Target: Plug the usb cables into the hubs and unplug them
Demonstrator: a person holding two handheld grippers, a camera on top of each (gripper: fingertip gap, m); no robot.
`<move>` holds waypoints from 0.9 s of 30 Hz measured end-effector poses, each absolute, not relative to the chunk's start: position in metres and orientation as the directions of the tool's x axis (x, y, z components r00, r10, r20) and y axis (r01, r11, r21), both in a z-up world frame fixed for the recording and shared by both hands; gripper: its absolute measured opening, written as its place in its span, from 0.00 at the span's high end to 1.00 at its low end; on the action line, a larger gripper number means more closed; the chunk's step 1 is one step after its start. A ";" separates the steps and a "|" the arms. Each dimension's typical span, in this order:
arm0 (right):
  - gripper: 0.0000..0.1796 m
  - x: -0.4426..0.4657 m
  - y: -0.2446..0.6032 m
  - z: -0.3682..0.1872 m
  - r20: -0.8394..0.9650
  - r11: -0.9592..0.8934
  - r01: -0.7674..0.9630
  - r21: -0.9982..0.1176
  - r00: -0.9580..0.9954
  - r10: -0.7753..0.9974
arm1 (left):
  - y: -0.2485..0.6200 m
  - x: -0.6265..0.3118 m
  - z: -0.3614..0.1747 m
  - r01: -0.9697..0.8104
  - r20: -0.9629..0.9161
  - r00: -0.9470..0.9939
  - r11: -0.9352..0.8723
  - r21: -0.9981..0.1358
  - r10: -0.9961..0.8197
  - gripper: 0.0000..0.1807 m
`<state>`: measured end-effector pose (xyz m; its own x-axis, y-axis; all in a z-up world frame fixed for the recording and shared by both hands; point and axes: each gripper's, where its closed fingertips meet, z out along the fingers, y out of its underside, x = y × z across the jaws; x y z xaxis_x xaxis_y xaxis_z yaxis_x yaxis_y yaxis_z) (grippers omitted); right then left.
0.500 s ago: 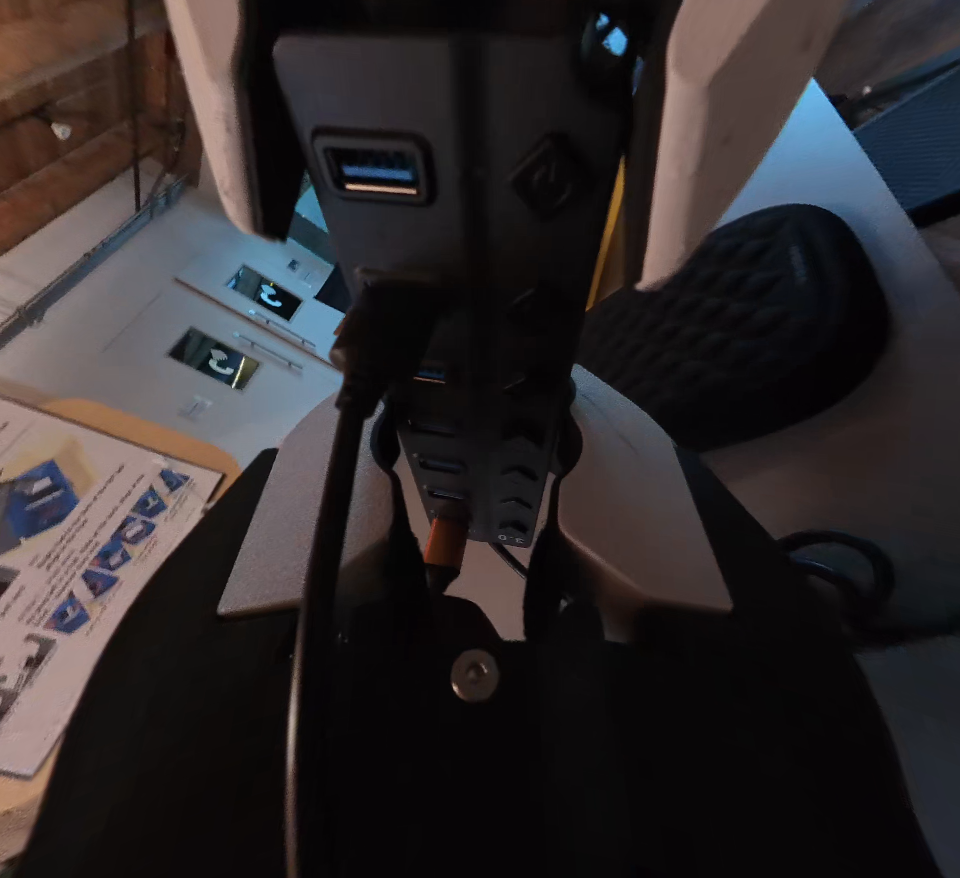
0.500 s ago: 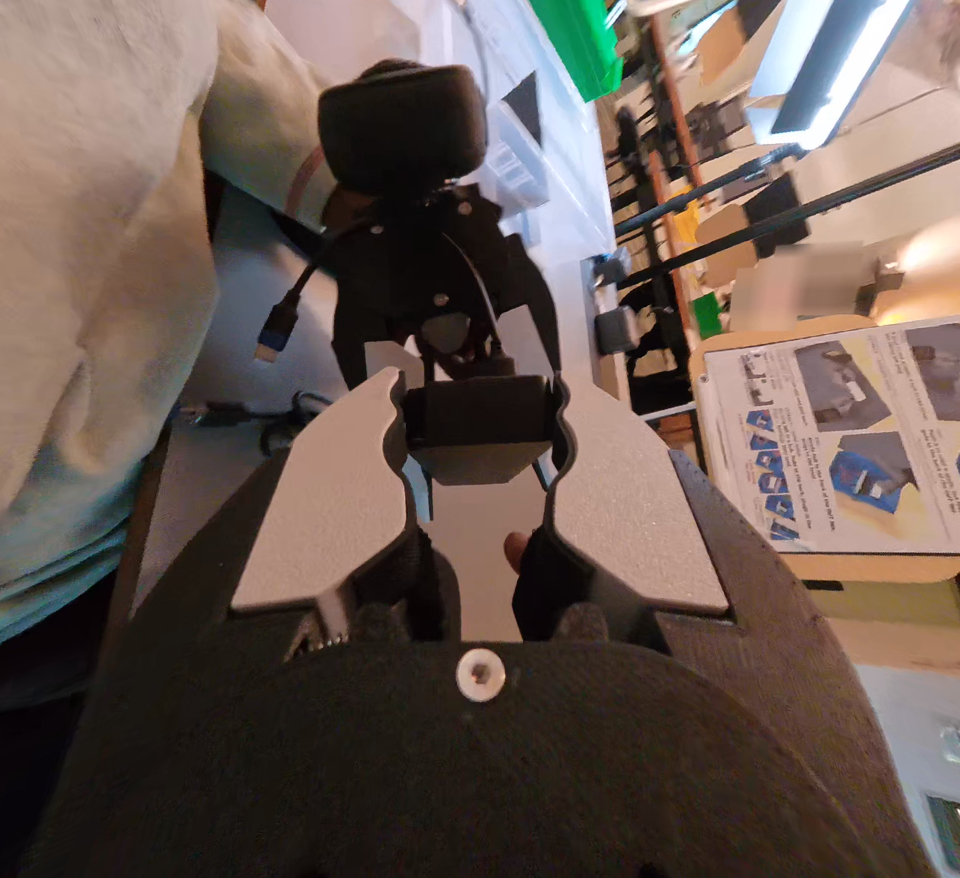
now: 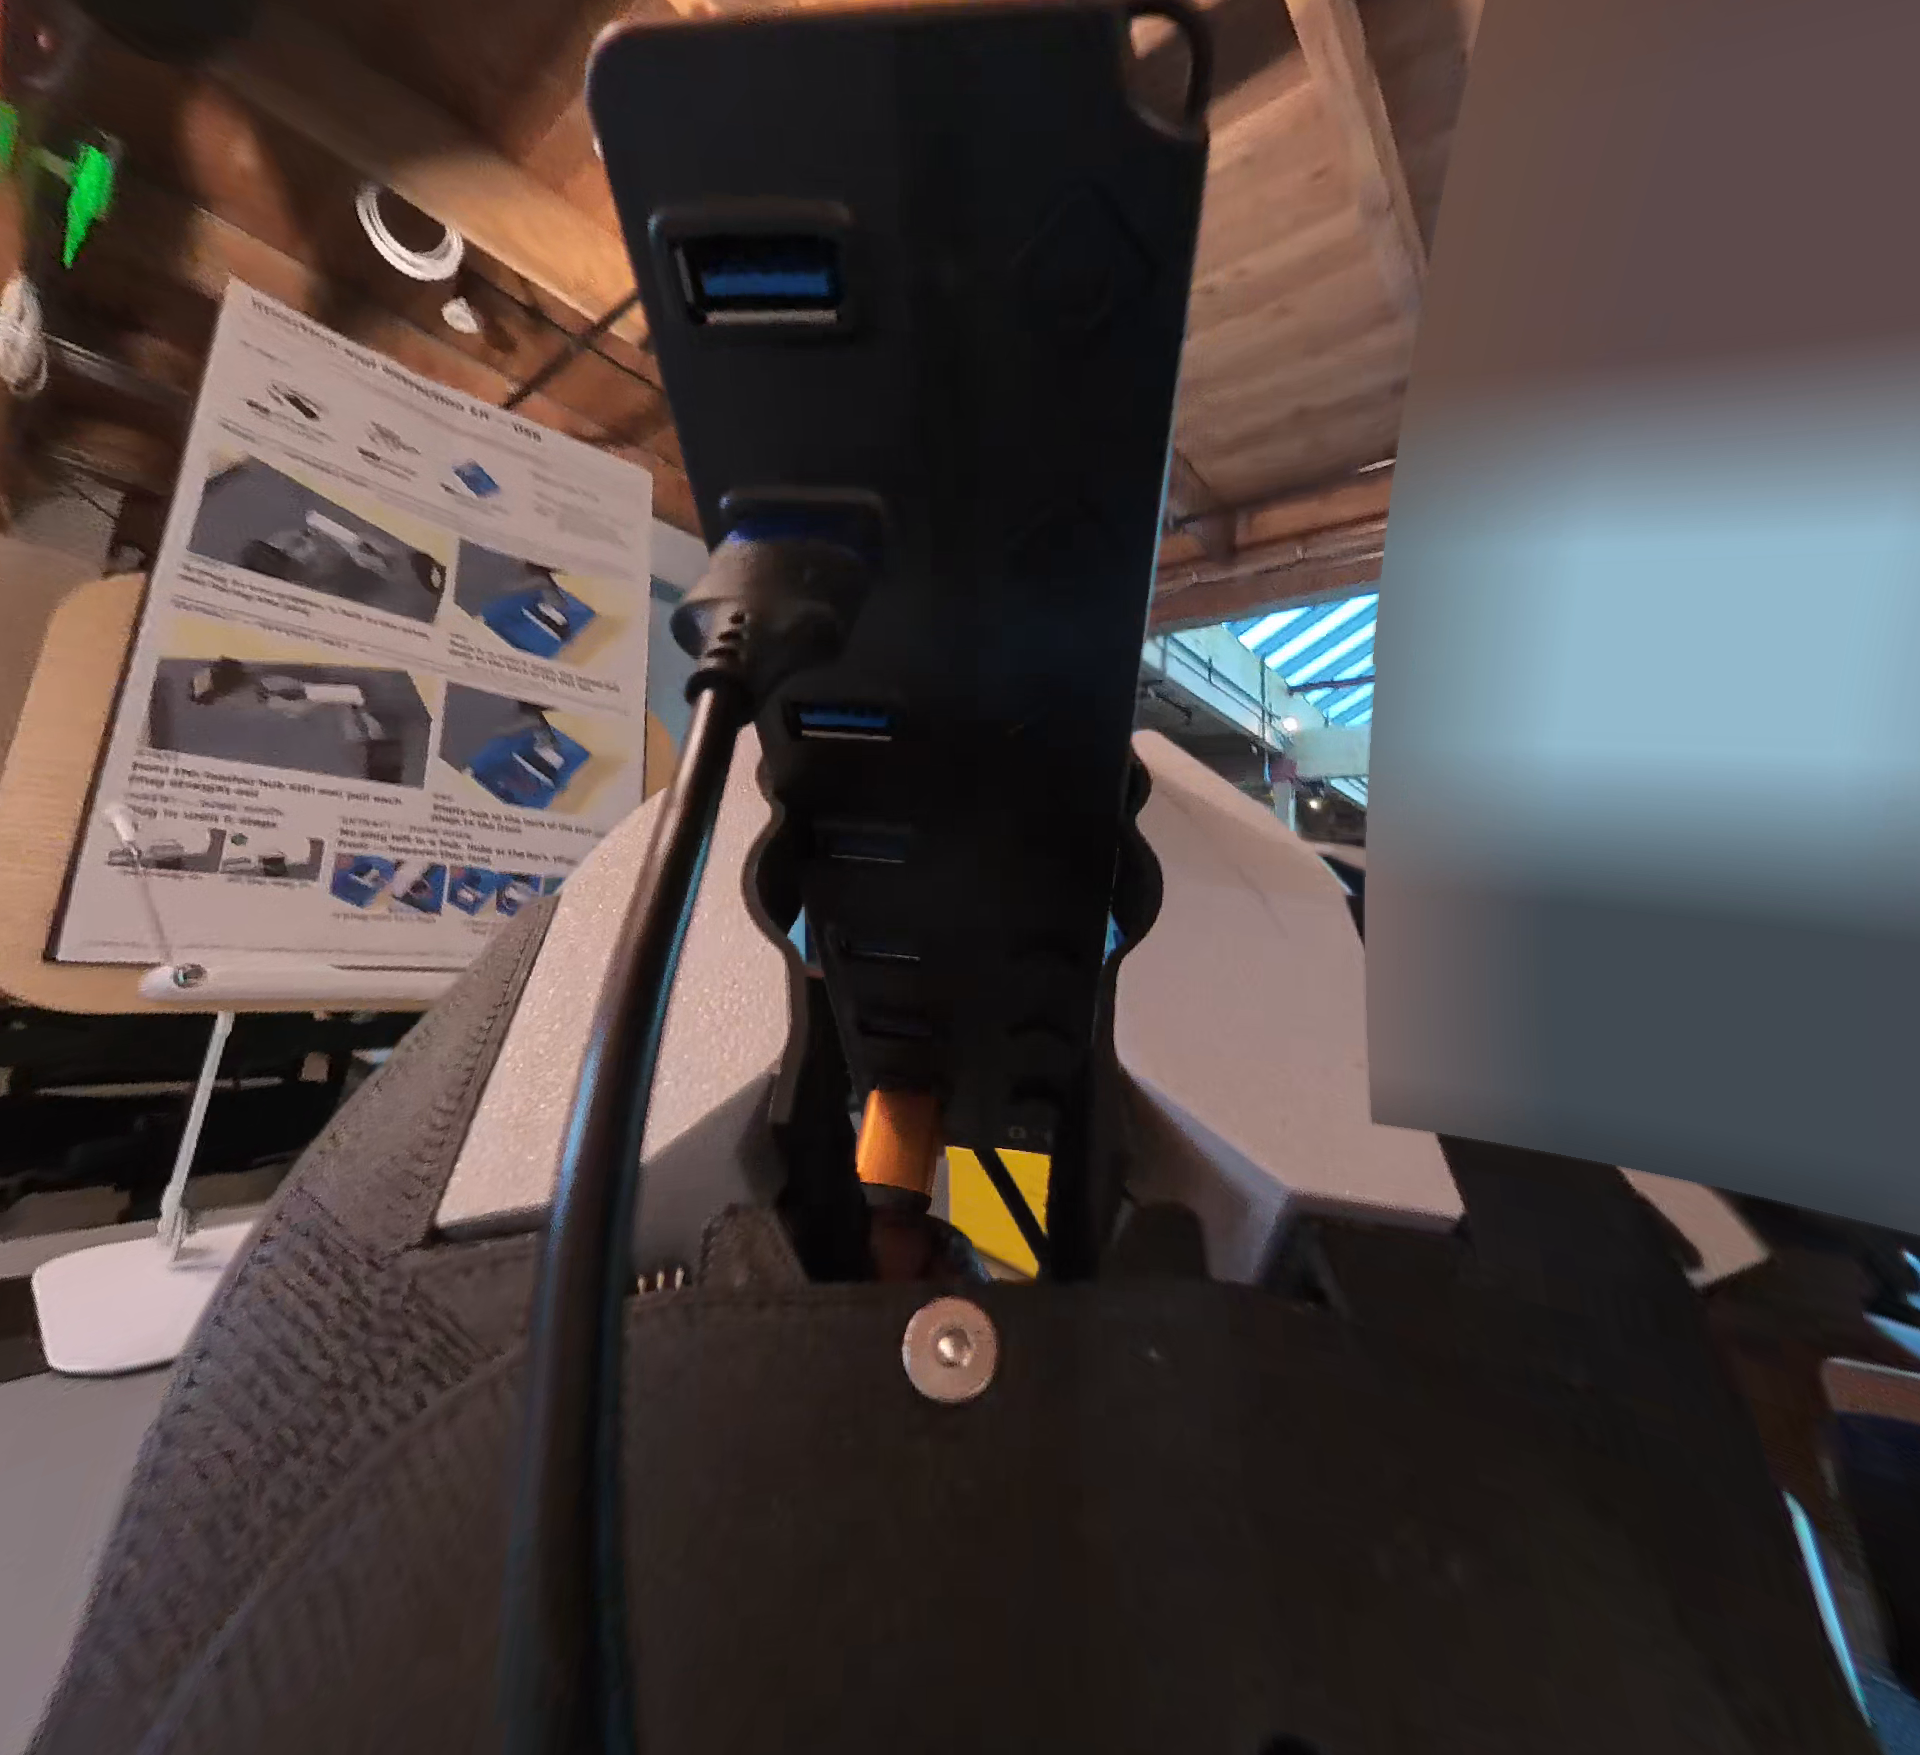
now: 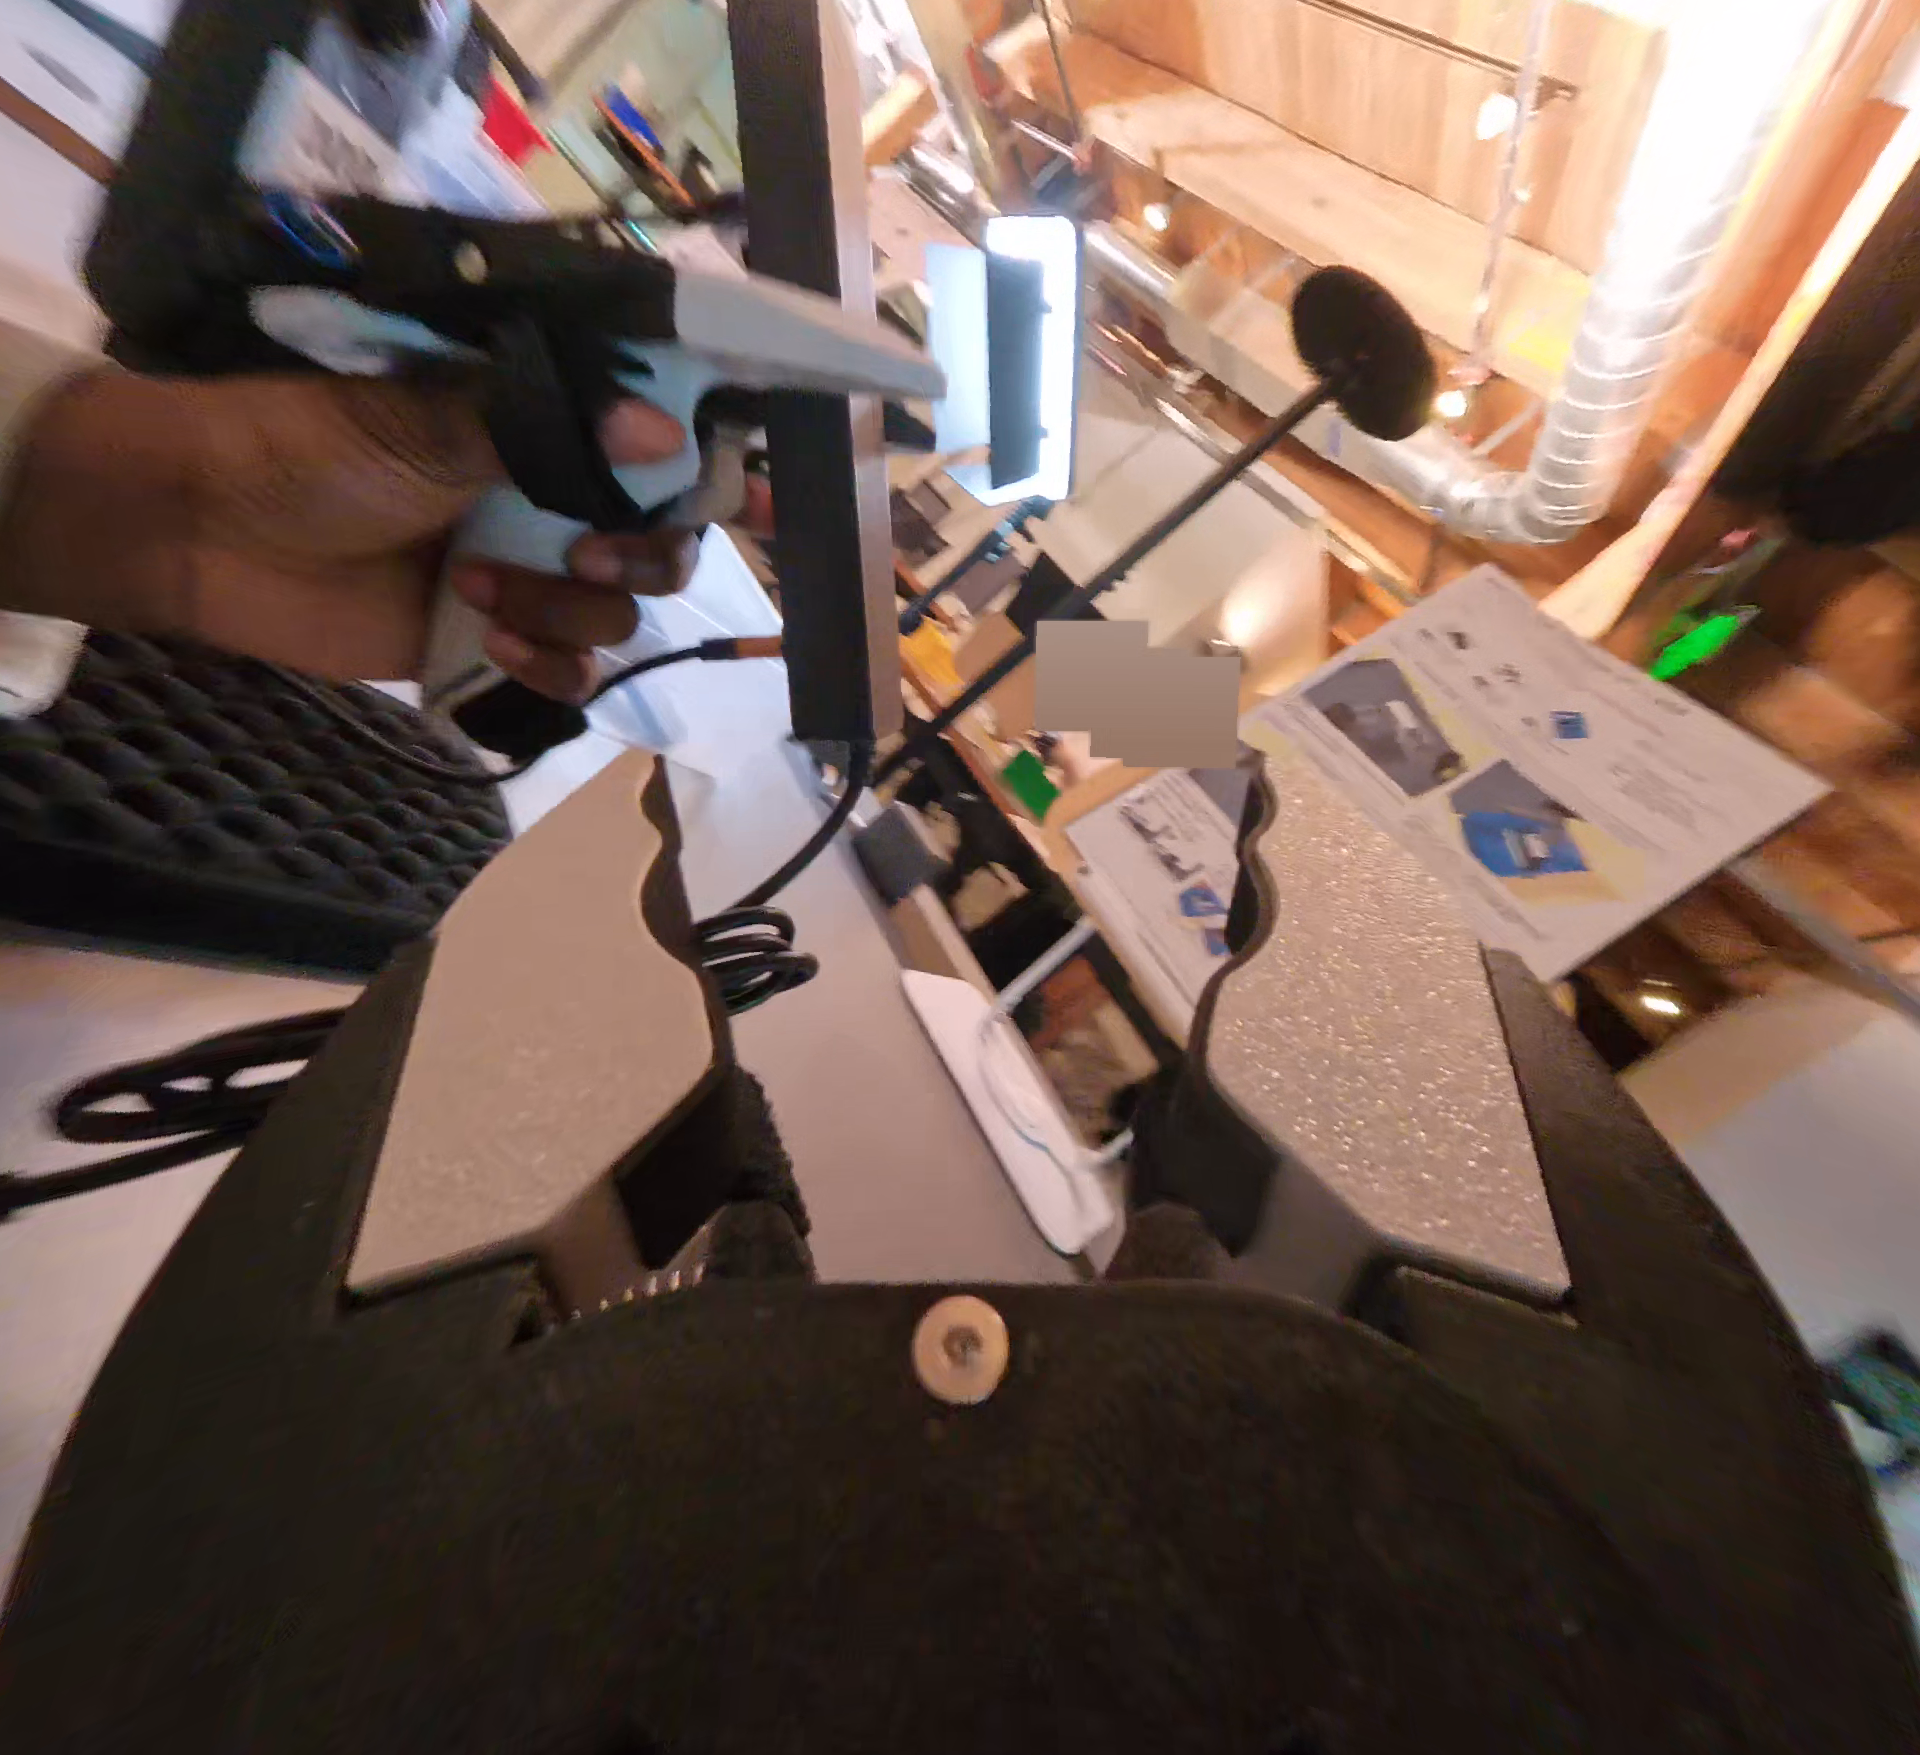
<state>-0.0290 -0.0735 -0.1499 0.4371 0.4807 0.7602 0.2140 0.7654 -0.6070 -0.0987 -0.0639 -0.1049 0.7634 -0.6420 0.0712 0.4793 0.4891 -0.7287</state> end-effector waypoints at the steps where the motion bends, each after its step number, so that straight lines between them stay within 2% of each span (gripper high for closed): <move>1: 0.46 -0.036 -0.071 -0.152 0.779 0.776 0.253 -0.578 0.454 0.433 | -0.068 -0.098 -0.102 0.484 0.065 0.762 0.501 -0.717 -0.644 0.68; 6: 0.60 -0.069 -0.083 -0.158 0.850 0.811 0.363 -0.458 0.447 0.280 | -0.086 -0.061 -0.100 0.436 -0.044 0.738 0.526 -0.730 -0.674 0.67; 10: 0.84 -0.060 -0.092 -0.145 0.807 0.820 0.317 -0.476 0.527 0.265 | -0.096 -0.018 -0.115 0.278 -0.226 0.690 0.540 -0.794 -0.687 0.67; 13: 0.87 -0.038 -0.086 -0.136 0.749 0.804 0.293 -0.517 0.610 0.260 | -0.100 0.001 -0.123 0.146 -0.328 0.637 0.527 -0.837 -0.698 0.66; 16: 0.87 0.006 -0.073 -0.113 0.592 0.774 0.194 -0.603 0.759 0.271 | -0.100 0.009 -0.141 -0.074 -0.496 0.557 0.555 -0.829 -0.666 0.63; 19: 0.86 0.063 -0.061 -0.095 0.410 0.751 0.069 -0.657 0.869 0.278 | -0.093 -0.011 -0.137 -0.109 -0.542 0.592 0.607 -0.787 -0.596 0.62; 22: 0.87 0.117 -0.059 -0.077 0.293 0.769 0.011 -0.639 0.928 0.230 | -0.077 -0.047 -0.127 0.059 -0.394 0.700 0.598 -0.799 -0.595 0.64; 24: 0.87 0.149 -0.060 -0.062 0.235 0.787 -0.005 -0.617 0.953 0.190 | -0.051 -0.081 -0.130 0.255 -0.142 0.775 0.510 -0.821 -0.616 0.66; 27: 0.87 0.190 -0.064 -0.032 0.188 0.827 0.016 -0.562 0.976 0.108 | -0.013 -0.122 -0.153 0.485 0.217 0.780 0.347 -0.803 -0.588 0.69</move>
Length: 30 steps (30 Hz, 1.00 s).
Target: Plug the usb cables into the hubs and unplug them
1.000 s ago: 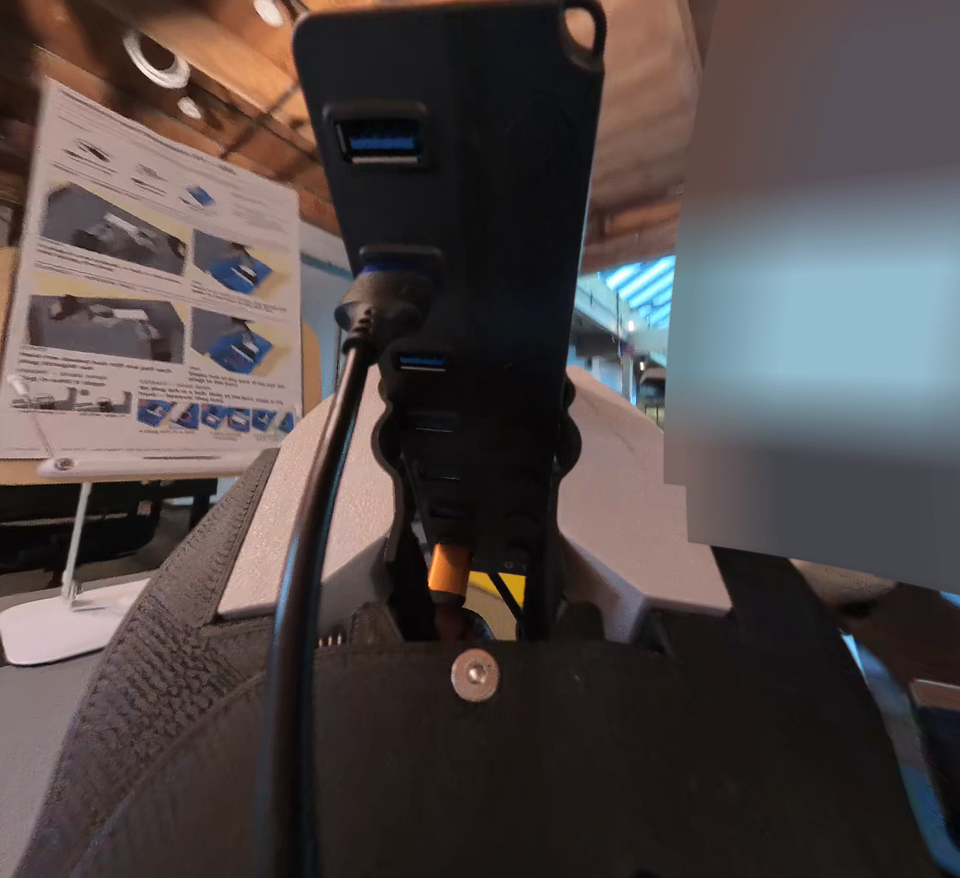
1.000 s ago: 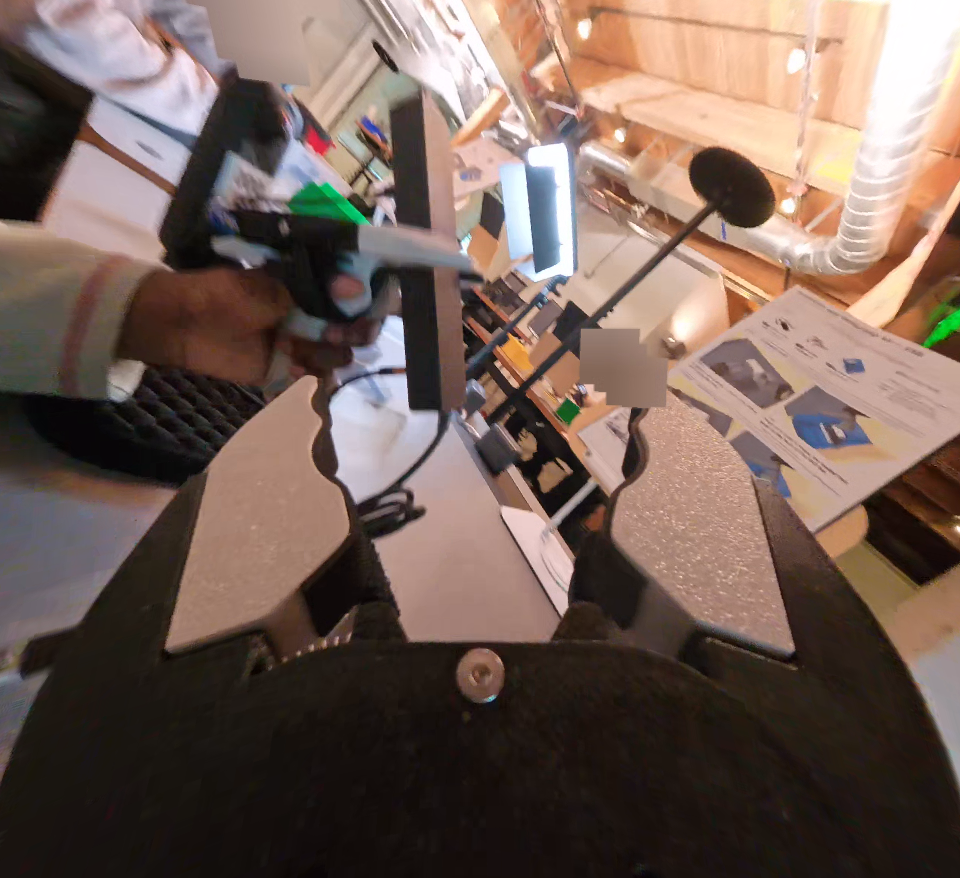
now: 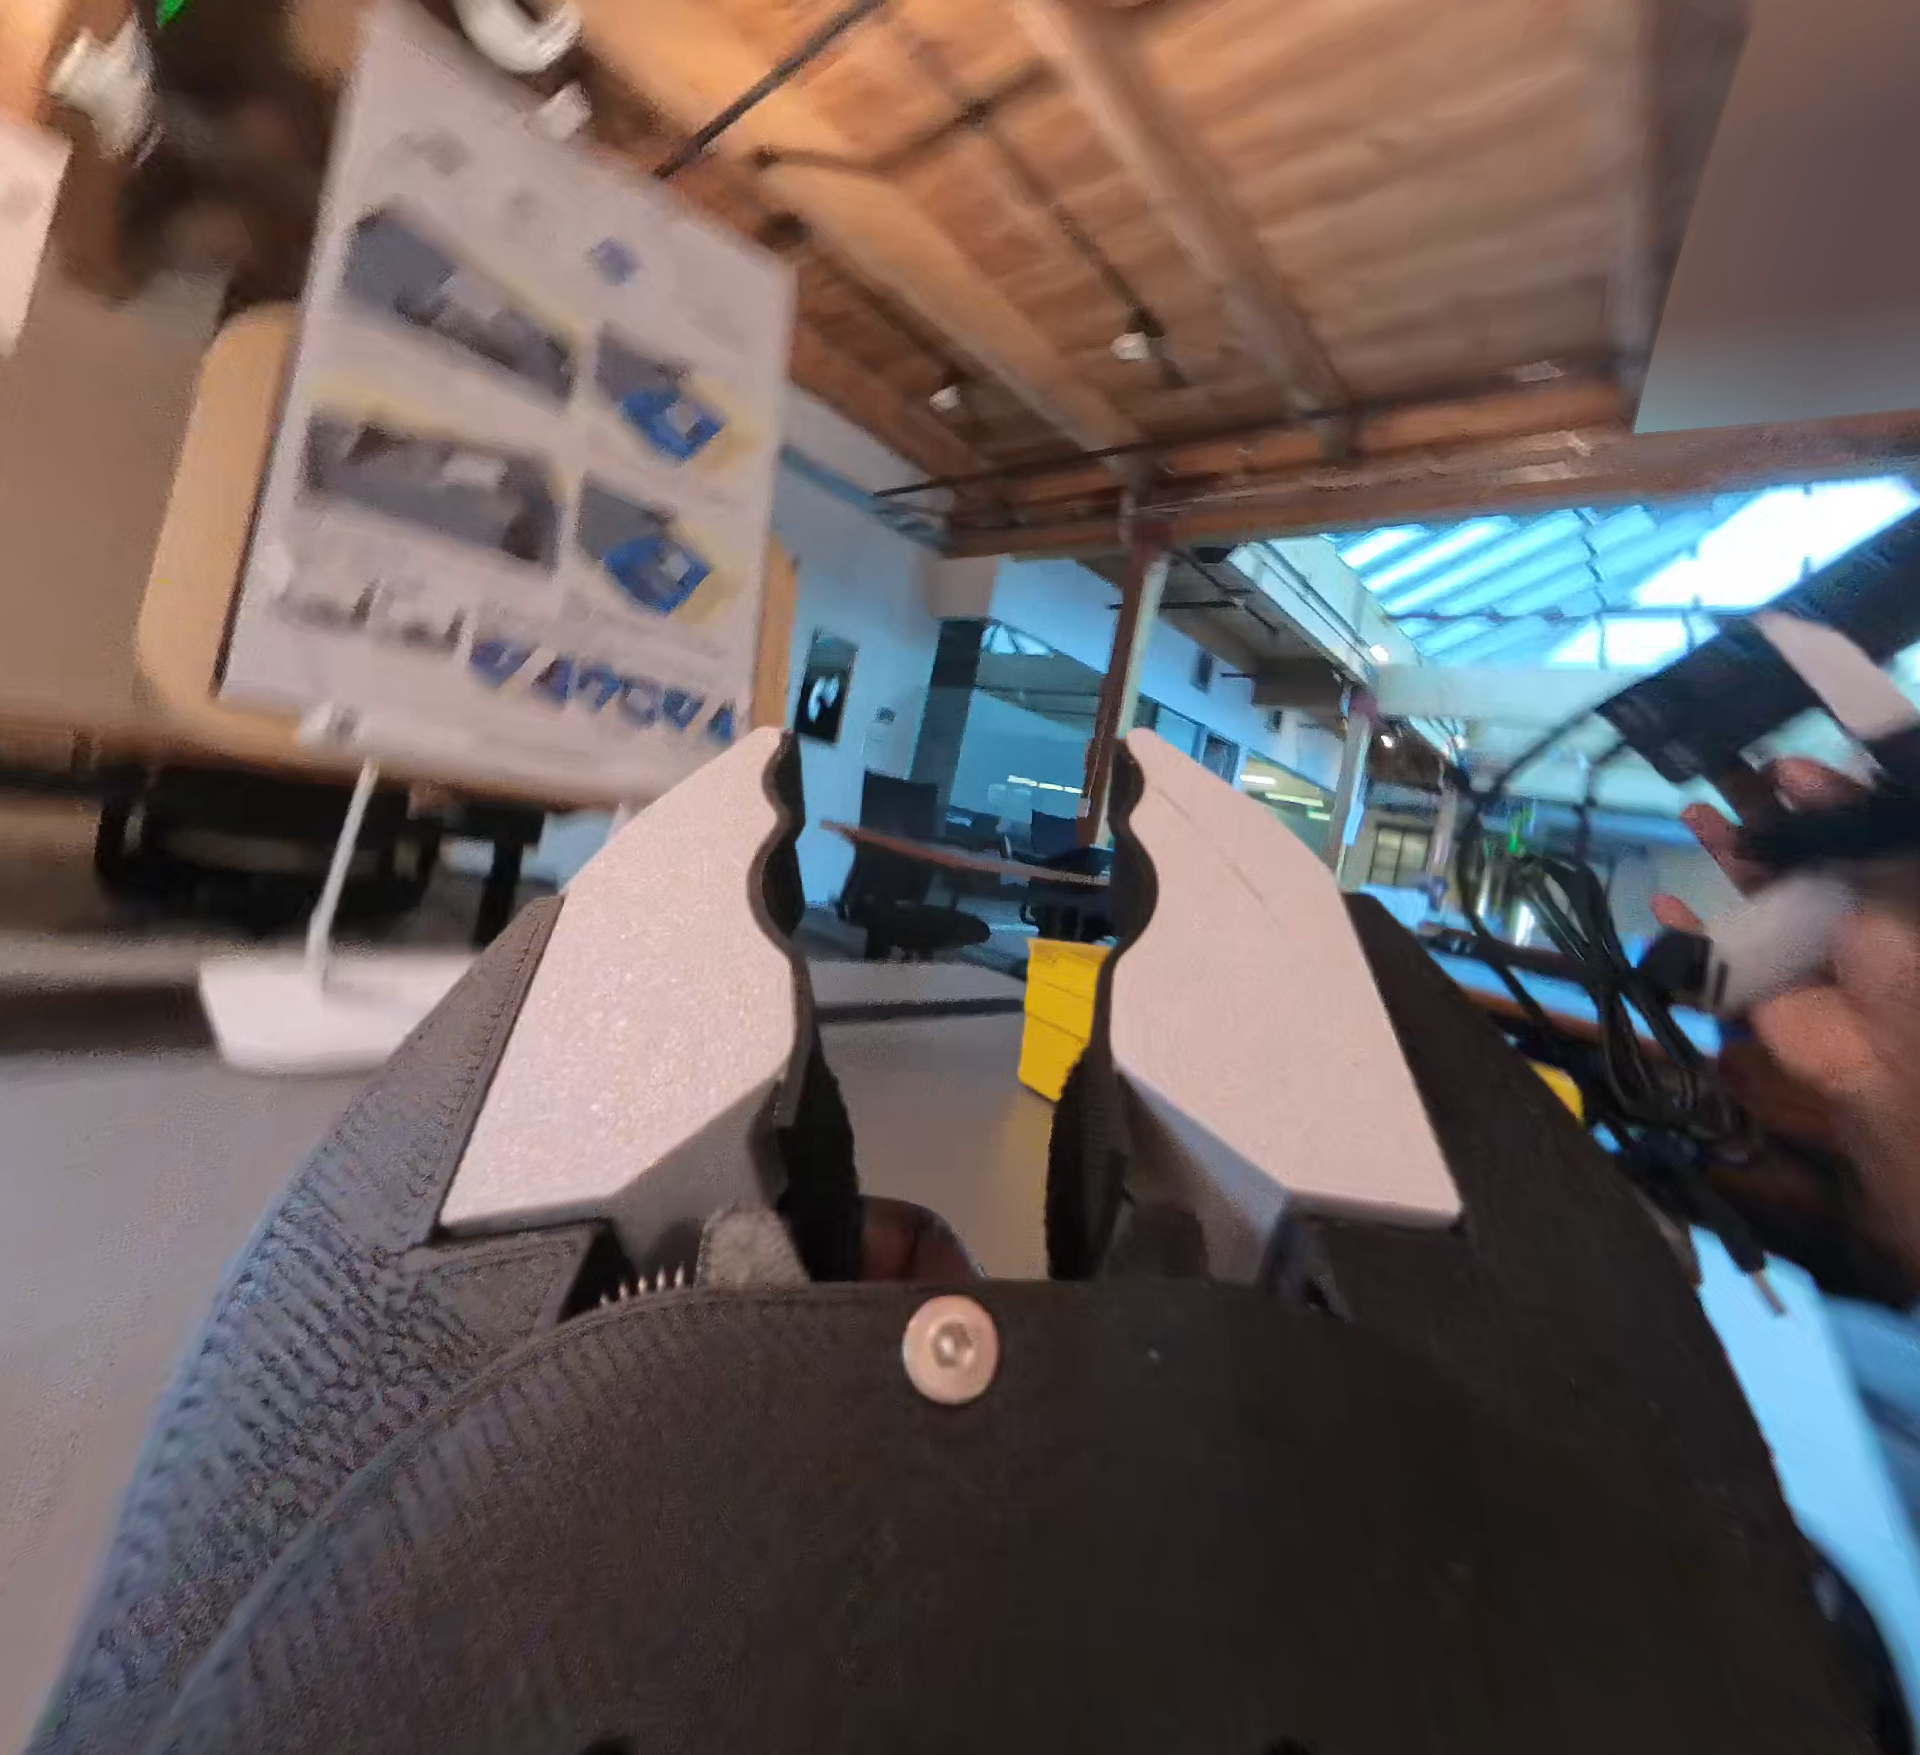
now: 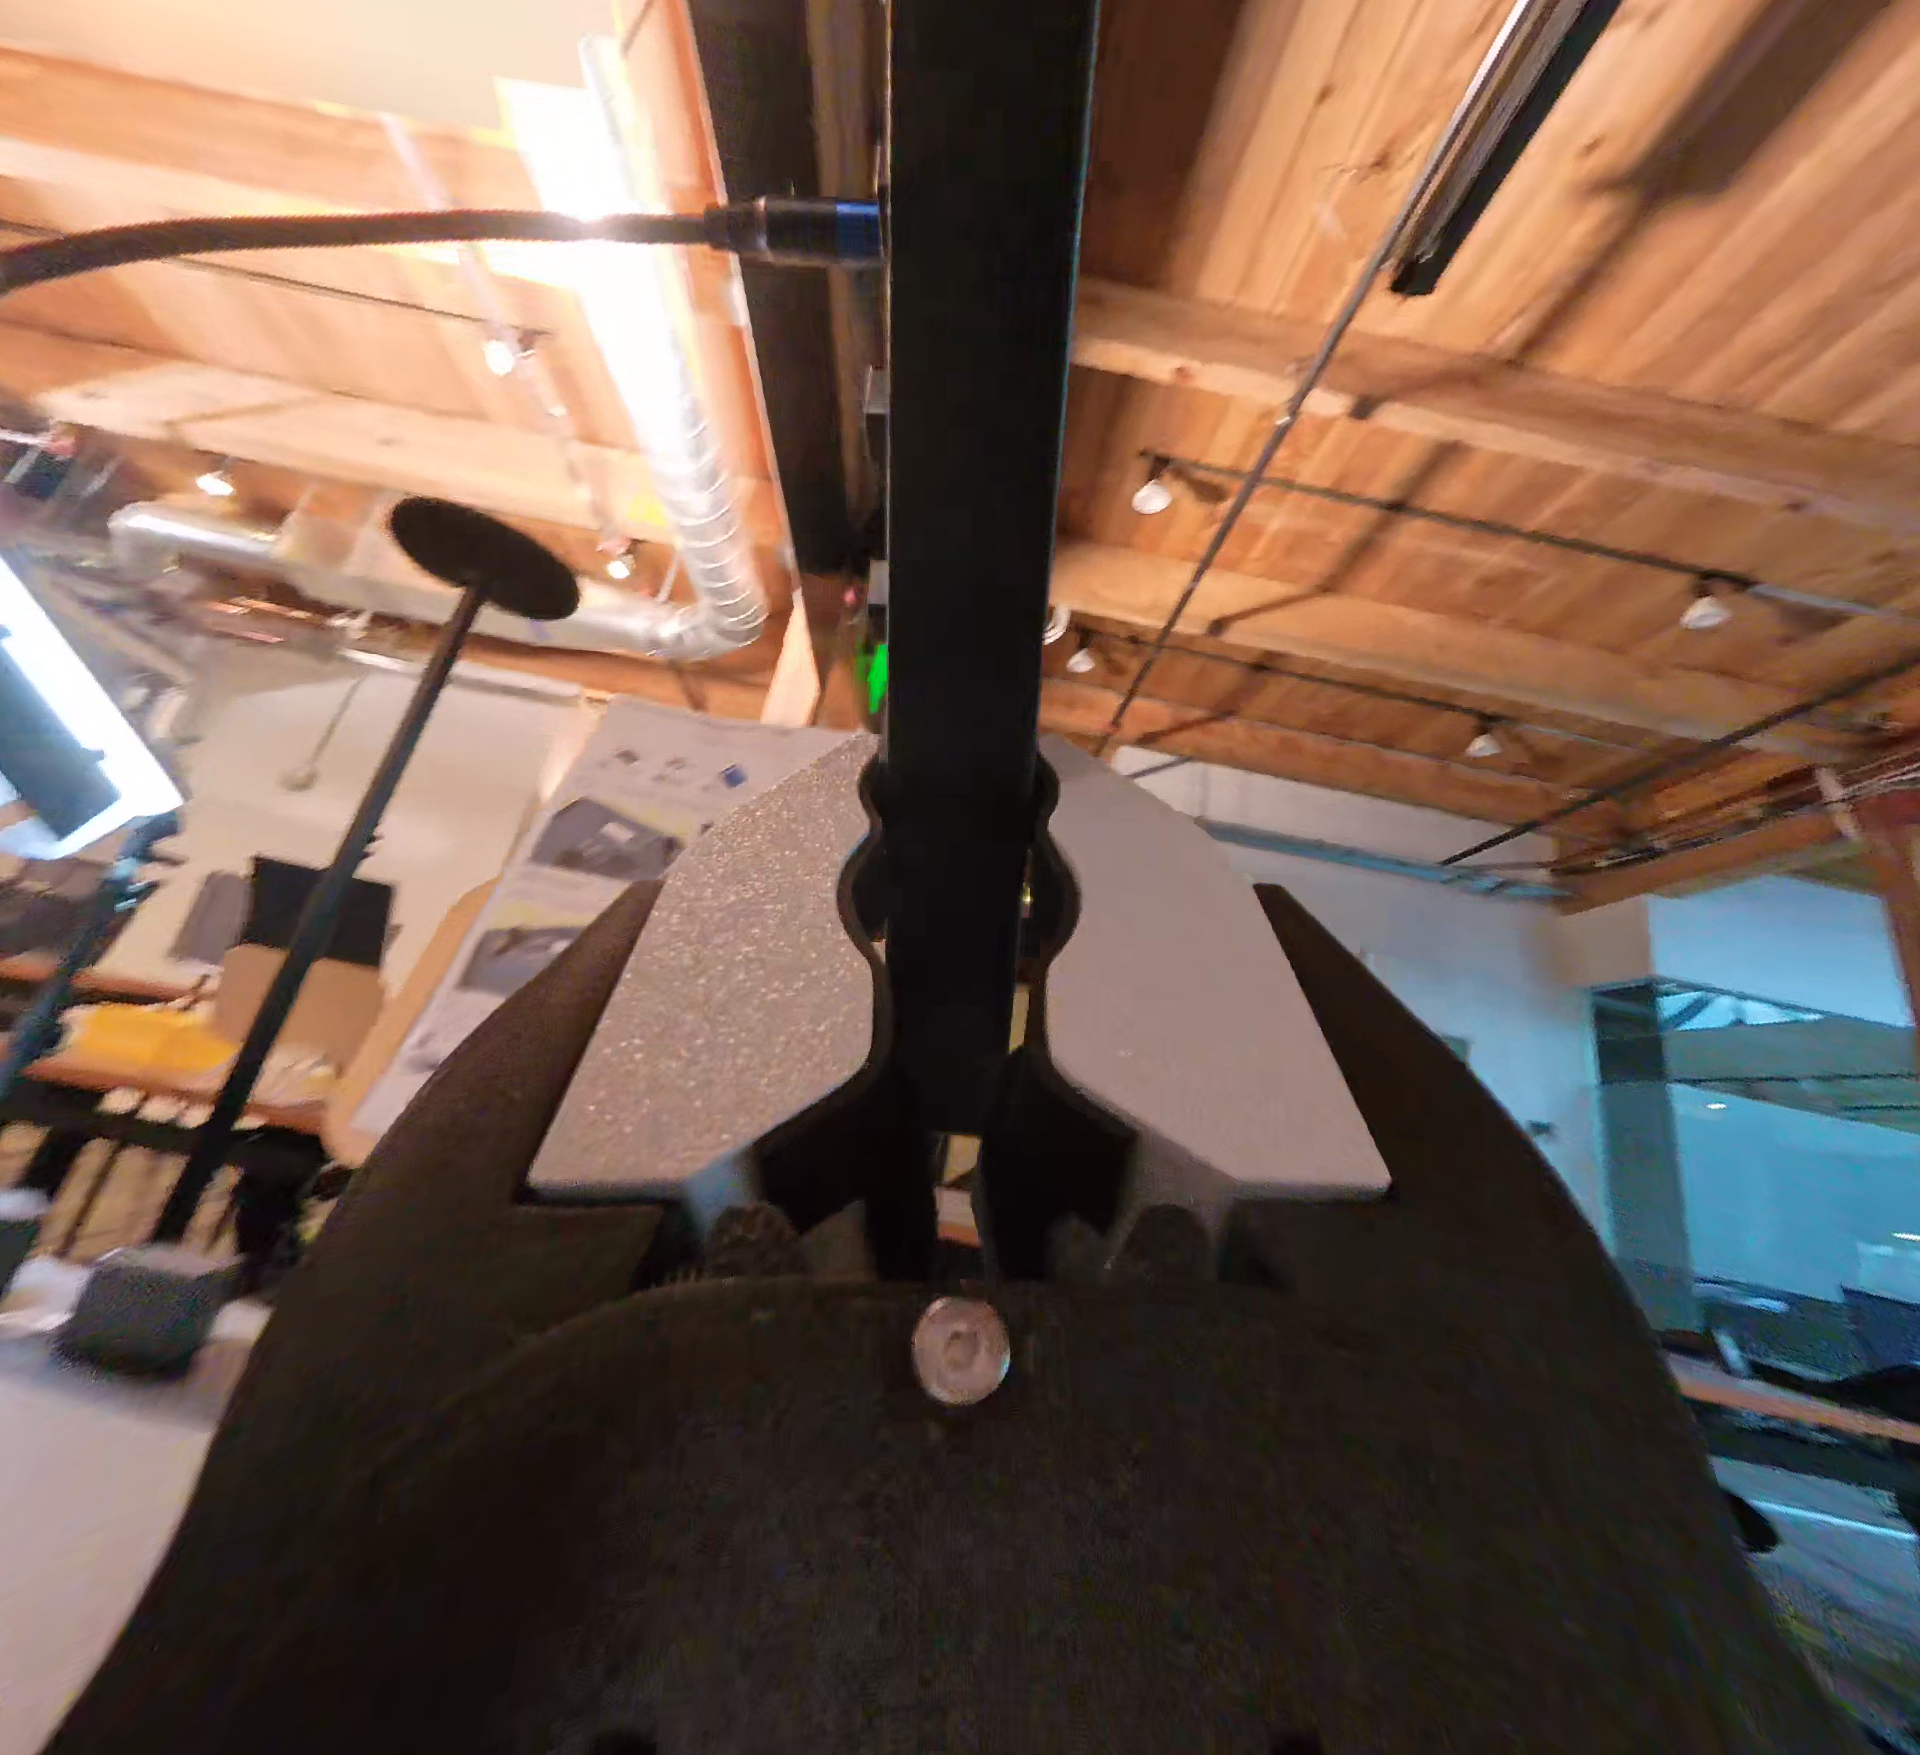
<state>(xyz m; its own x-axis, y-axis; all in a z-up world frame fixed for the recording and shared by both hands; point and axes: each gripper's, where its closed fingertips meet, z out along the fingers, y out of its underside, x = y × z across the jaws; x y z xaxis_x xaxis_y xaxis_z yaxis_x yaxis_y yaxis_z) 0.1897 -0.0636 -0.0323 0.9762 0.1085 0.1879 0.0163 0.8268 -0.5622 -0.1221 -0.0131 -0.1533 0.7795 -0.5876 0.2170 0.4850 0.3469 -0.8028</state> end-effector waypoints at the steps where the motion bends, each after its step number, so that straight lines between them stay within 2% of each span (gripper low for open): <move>1: 0.87 0.202 -0.063 -0.022 0.177 0.835 0.028 -0.550 0.981 0.084 | -0.009 -0.123 -0.157 0.515 0.271 0.754 0.283 -0.809 -0.598 0.69; 6: 0.87 0.258 -0.033 0.022 0.137 0.857 0.101 -0.504 0.990 -0.037 | -0.002 -0.112 -0.169 0.424 0.213 0.783 0.252 -0.870 -0.584 0.71; 9: 0.87 0.280 0.012 0.028 0.186 0.825 0.156 -0.543 0.981 -0.063 | 0.002 -0.104 -0.179 0.302 0.127 0.825 0.241 -0.922 -0.550 0.73; 12: 0.87 0.300 0.066 0.017 0.221 0.773 0.158 -0.615 0.975 -0.023 | -0.001 -0.101 -0.178 0.217 0.036 0.857 0.298 -0.930 -0.513 0.76; 15: 0.87 0.320 0.113 -0.005 0.271 0.670 0.240 -0.702 0.961 -0.060 | -0.001 -0.100 -0.178 0.196 0.012 0.862 0.313 -0.929 -0.506 0.77; 19: 0.87 0.316 0.146 -0.033 0.477 0.551 0.449 -0.703 0.873 -0.103 | 0.002 -0.101 -0.181 0.218 0.041 0.858 0.291 -0.932 -0.512 0.77; 25: 0.86 0.294 0.168 -0.109 0.612 0.344 0.552 -0.760 0.785 0.095 | 0.002 -0.098 -0.181 0.164 -0.017 0.869 0.320 -0.933 -0.494 0.77; 30: 0.86 0.295 0.180 -0.193 0.627 -0.037 0.664 -0.747 0.722 0.294 | 0.001 -0.097 -0.180 0.158 -0.026 0.868 0.327 -0.932 -0.495 0.77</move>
<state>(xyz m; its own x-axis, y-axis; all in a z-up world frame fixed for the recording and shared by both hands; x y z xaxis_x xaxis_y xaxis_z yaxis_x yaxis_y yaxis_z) 0.2948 0.1805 -0.1934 0.7216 0.2939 0.6268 0.6638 -0.0368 -0.7470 -0.0970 0.0006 -0.1804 0.8685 -0.4950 -0.0261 0.1583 0.3269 -0.9317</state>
